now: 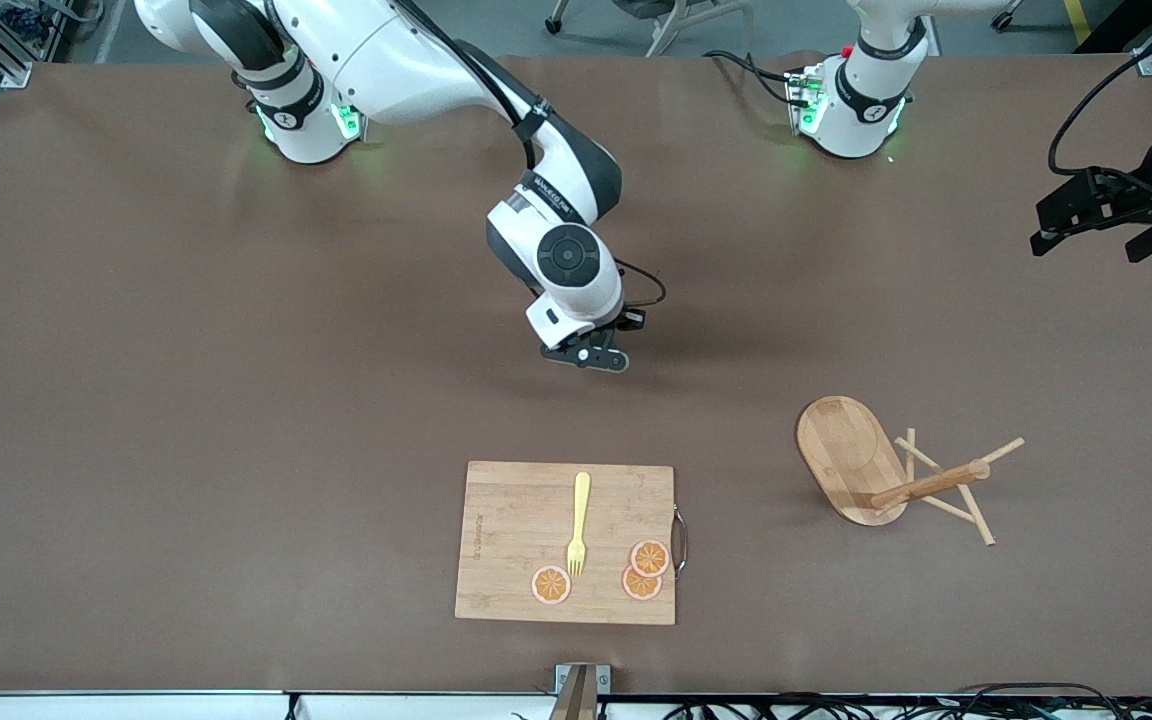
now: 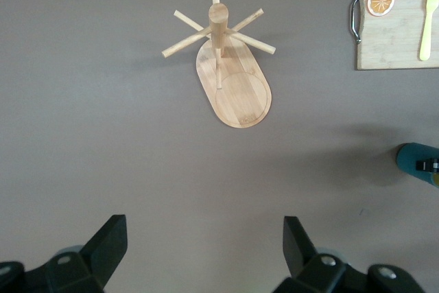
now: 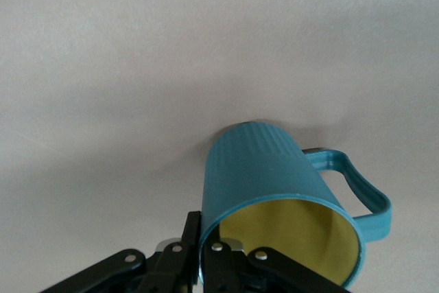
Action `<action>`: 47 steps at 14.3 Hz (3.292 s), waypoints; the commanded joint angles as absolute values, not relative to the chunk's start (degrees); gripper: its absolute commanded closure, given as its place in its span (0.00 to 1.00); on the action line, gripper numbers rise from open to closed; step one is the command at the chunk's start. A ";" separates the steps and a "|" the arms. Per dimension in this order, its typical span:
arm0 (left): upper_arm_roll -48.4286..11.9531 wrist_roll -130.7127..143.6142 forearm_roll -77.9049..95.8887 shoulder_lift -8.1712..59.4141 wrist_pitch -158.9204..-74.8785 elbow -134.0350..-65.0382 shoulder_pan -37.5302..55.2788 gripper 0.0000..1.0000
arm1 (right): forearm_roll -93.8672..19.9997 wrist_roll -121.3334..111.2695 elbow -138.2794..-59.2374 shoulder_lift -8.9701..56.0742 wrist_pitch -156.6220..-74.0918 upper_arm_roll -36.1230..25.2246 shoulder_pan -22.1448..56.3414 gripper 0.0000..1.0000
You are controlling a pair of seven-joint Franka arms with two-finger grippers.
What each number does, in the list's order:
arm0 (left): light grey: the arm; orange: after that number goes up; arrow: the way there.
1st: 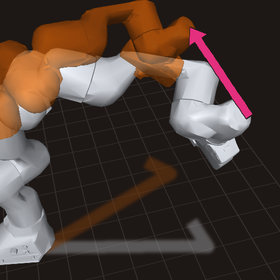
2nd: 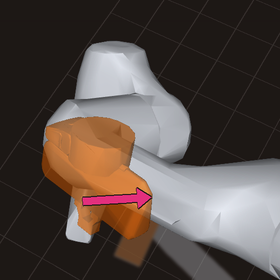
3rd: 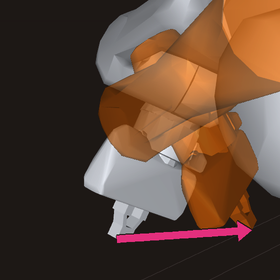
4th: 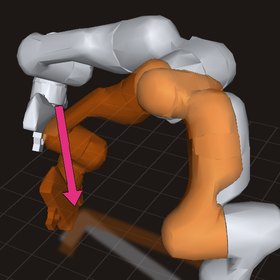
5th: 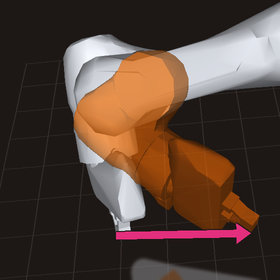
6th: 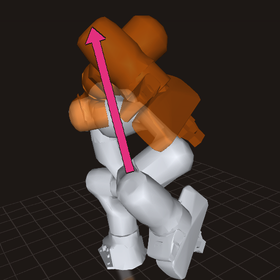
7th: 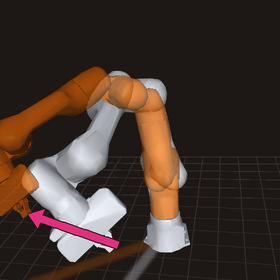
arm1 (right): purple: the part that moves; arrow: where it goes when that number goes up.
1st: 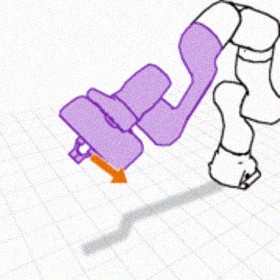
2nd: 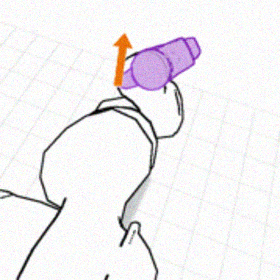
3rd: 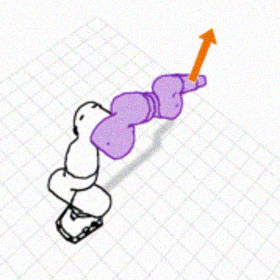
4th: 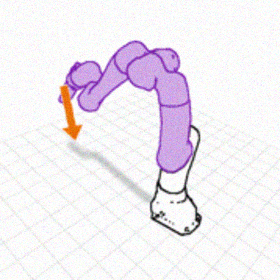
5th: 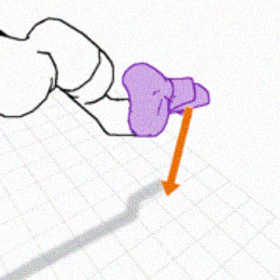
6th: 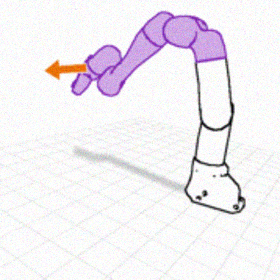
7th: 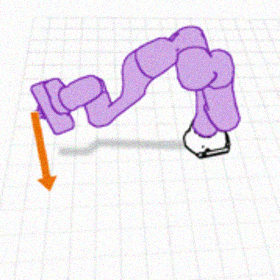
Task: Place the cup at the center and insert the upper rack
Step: 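Carry the teal mug with the right gripper to the table center, then release the mug and withdraw the right gripper while the left gripper approaches, then move the left gripper above the teal mug's handle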
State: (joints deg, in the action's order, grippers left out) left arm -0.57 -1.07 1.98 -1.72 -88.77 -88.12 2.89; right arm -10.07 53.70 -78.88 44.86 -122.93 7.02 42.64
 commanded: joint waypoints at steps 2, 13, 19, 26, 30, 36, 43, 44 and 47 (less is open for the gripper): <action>-0.97 -0.88 1.05 -1.58 -88.51 -87.45 2.72 0.00 | -10.72 51.94 -77.08 46.23 -122.43 6.50 43.94 0.95; -0.97 -0.88 1.05 -1.58 -88.51 -87.45 2.72 0.00 | -10.90 52.47 -74.53 44.40 -123.23 6.15 43.34 0.00; -1.32 -1.05 1.05 -1.85 -88.51 -87.36 2.81 0.00 | -7.49 51.68 -69.70 36.41 -107.34 3.09 35.96 0.00; -4.74 -0.79 1.05 -1.76 -88.86 -87.45 2.99 0.00 | 0.26 33.95 -69.70 26.81 -96.25 2.11 16.38 0.00; -8.87 7.88 0.97 -1.76 -88.68 -87.80 2.73 0.00 | 0.79 19.90 -69.70 24.79 -91.16 1.85 6.79 0.00; -17.56 25.01 0.79 -0.71 -89.47 -88.94 3.08 0.00 | 0.53 -0.60 -73.46 15.22 -89.21 -1.48 -2.90 0.00; -31.80 47.95 -2.81 5.09 -94.13 -89.47 3.86 0.00 | 0.18 -1.58 -83.55 5.82 -91.13 -1.85 -2.37 0.00; -32.51 50.86 -2.81 5.53 -94.39 -89.56 4.91 0.00 | 0.18 -1.67 -86.46 3.54 -92.62 -1.85 -2.37 0.00; -32.61 58.16 -2.90 7.90 -98.07 -89.56 10.44 0.00 | 0.18 -1.93 -89.29 0.62 -92.46 -1.58 -2.02 0.00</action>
State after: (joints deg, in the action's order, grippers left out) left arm -32.39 53.69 -1.54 6.78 -95.97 -89.77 7.81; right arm 0.06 -1.51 -83.47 5.49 -90.86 -1.80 -2.40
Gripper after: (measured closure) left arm 0.000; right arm 0.000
